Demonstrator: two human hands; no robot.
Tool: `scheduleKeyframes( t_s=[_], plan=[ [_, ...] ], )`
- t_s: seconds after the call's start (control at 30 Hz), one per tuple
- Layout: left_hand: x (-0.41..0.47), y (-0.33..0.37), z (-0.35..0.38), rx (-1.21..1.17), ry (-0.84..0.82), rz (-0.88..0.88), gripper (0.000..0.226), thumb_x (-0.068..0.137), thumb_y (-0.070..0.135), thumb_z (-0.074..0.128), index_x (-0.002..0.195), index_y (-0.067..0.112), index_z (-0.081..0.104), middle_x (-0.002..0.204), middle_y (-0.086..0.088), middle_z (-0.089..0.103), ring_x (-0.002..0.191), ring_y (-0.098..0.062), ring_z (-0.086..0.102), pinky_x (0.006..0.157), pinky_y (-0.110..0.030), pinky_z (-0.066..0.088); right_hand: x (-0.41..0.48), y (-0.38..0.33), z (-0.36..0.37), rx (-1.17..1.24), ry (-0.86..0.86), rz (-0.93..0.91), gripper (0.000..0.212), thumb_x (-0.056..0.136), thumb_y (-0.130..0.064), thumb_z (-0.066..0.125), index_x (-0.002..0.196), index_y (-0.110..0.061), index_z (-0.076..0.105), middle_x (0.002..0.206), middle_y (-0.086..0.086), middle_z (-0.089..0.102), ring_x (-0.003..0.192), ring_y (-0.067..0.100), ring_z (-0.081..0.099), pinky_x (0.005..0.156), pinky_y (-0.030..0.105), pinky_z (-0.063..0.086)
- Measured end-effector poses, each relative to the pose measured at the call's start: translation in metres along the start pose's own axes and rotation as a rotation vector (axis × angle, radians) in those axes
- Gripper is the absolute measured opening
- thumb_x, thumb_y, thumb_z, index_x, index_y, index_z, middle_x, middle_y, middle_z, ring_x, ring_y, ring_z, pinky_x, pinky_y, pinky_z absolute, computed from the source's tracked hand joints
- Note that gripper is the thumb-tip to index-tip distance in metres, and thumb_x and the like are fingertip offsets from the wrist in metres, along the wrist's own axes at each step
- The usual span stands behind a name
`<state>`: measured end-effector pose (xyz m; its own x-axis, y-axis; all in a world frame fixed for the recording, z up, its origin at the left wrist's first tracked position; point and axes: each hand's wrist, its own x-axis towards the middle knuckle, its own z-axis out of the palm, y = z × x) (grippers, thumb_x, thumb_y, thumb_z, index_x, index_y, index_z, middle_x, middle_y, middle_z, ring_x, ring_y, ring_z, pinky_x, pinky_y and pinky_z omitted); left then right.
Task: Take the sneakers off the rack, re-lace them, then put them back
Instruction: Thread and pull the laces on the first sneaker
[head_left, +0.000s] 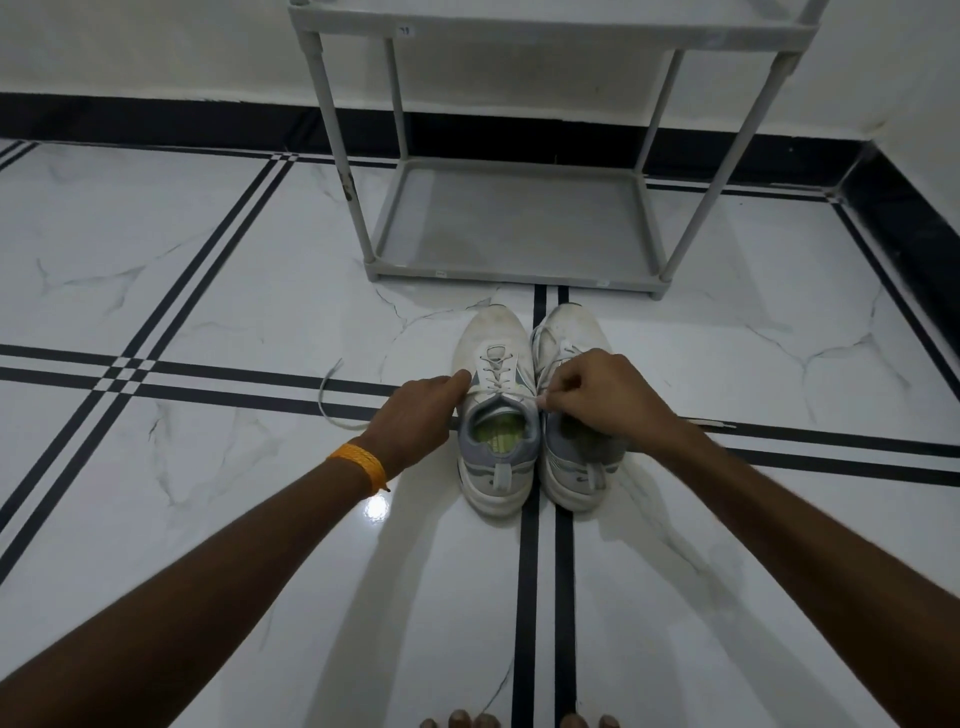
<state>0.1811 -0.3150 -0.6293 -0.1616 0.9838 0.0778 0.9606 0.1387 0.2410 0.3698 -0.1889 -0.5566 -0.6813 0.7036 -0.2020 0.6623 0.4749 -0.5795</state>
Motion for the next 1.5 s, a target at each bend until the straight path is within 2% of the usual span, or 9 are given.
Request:
scheduleKeyframes(
  t_s=[0.1,0.27,0.4,0.57,0.87,1.1,1.27,1.4,1.5],
  plan=[
    [0.004,-0.007,-0.007,0.017,0.006,-0.048,0.012,0.093,0.023,0.060,0.102,0.016,0.057,0.091,-0.009,0.071,0.076,-0.024,0.060,0.066,-0.032,0.049,0.003,-0.007,-0.013,0.356,-0.168,0.032,0.009,0.081,-0.021,0.074,0.081,-0.012,0.078,0.093,-0.002,0.074,0.092,0.011,0.066,0.082,0.027,0.050],
    [0.011,-0.020,-0.048,-0.496,-0.180,-0.247,0.027,0.089,0.040,0.065,0.076,0.017,0.067,0.080,0.002,0.069,0.075,-0.009,0.060,0.067,-0.020,0.043,0.009,-0.010,-0.005,0.698,-0.194,0.035,0.017,0.089,-0.018,0.065,0.093,-0.006,0.076,0.114,-0.007,0.071,0.106,-0.003,0.059,0.090,0.015,0.039],
    [0.012,-0.010,-0.055,-1.036,-0.193,-0.377,0.033,0.095,0.033,0.057,0.096,0.003,0.069,0.108,-0.003,0.072,0.106,-0.018,0.061,0.088,-0.032,0.046,0.017,-0.013,0.012,0.993,-0.132,0.041,0.021,0.093,-0.013,0.058,0.105,-0.001,0.070,0.112,0.006,0.073,0.112,0.016,0.065,0.102,0.029,0.043],
    [0.014,0.015,-0.033,-1.443,-0.054,-0.409,0.024,0.099,0.029,0.051,0.098,0.011,0.067,0.115,-0.015,0.069,0.110,-0.028,0.066,0.096,-0.039,0.053,0.022,-0.016,0.032,1.141,-0.114,0.103,0.022,0.095,-0.013,0.057,0.113,-0.002,0.065,0.110,0.011,0.073,0.103,0.025,0.070,0.081,0.031,0.058],
    [0.030,0.033,-0.013,-1.325,0.153,-0.472,0.025,0.097,0.023,0.056,0.109,0.006,0.069,0.104,-0.016,0.070,0.101,-0.031,0.067,0.088,-0.038,0.058,0.032,-0.014,0.040,1.010,0.067,0.115,0.024,0.093,0.003,0.053,0.110,-0.002,0.069,0.076,0.004,0.068,0.062,0.008,0.058,0.057,0.016,0.050],
    [0.030,0.025,-0.010,-1.367,0.089,-0.444,0.022,0.093,0.011,0.061,0.111,0.004,0.070,0.104,-0.014,0.071,0.094,-0.022,0.067,0.087,-0.034,0.056,0.035,-0.011,0.040,1.261,0.094,0.258,0.014,0.087,0.010,0.060,0.097,0.005,0.068,0.086,0.013,0.070,0.073,0.015,0.065,0.067,0.019,0.059],
    [0.032,0.027,-0.021,-1.413,0.073,-0.472,0.026,0.082,0.008,0.074,0.100,0.004,0.056,0.094,-0.019,0.073,0.079,-0.022,0.073,0.058,-0.018,0.053,0.039,-0.009,0.037,1.410,0.098,0.339,0.013,0.085,0.012,0.061,0.086,0.000,0.061,0.087,0.017,0.066,0.077,0.020,0.067,0.070,0.022,0.060],
    [0.036,0.022,-0.024,-1.419,-0.064,-0.474,0.046,0.083,0.011,0.075,0.122,0.009,0.050,0.095,-0.016,0.074,0.077,-0.017,0.074,0.061,-0.017,0.055,0.041,-0.009,0.039,1.230,0.074,0.284,0.015,0.085,0.011,0.063,0.083,-0.004,0.062,0.086,0.016,0.066,0.073,0.020,0.066,0.066,0.021,0.060],
    [0.039,0.019,-0.026,-1.401,-0.091,-0.392,0.036,0.086,0.009,0.071,0.119,0.000,0.062,0.097,-0.020,0.073,0.082,-0.019,0.074,0.070,-0.023,0.060,0.041,-0.009,0.037,1.039,0.037,0.180,0.016,0.081,0.011,0.065,0.083,-0.004,0.063,0.082,0.014,0.068,0.069,0.018,0.068,0.061,0.022,0.058]
  ],
)
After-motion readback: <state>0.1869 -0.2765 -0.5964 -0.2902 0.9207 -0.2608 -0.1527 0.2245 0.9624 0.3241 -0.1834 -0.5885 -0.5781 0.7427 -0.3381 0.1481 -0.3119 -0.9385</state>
